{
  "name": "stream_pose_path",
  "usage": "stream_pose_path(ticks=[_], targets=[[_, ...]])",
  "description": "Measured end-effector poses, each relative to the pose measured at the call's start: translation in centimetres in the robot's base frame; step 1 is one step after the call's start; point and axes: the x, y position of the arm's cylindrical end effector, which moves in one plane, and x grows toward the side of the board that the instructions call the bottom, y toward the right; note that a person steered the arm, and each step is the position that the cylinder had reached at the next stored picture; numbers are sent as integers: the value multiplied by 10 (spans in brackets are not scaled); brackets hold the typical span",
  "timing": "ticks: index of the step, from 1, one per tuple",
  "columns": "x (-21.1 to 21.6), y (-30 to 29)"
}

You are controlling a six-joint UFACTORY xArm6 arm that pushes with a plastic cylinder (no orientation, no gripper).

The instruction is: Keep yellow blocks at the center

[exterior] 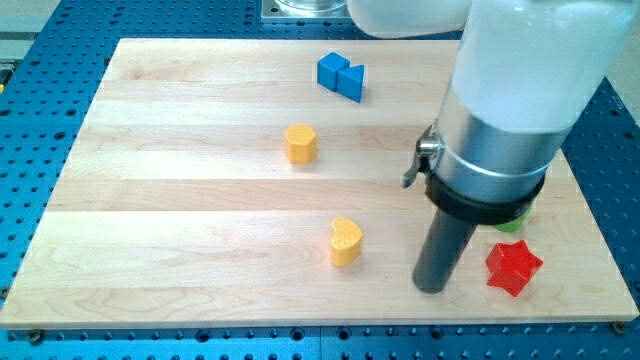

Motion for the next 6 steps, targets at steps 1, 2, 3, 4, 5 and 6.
stream_pose_path(ticks=[1,2,3,4,5,6], targets=[[-16,-66],[-66,-114],[-99,-132],[-136,-134],[-150,-115],[-179,-45]])
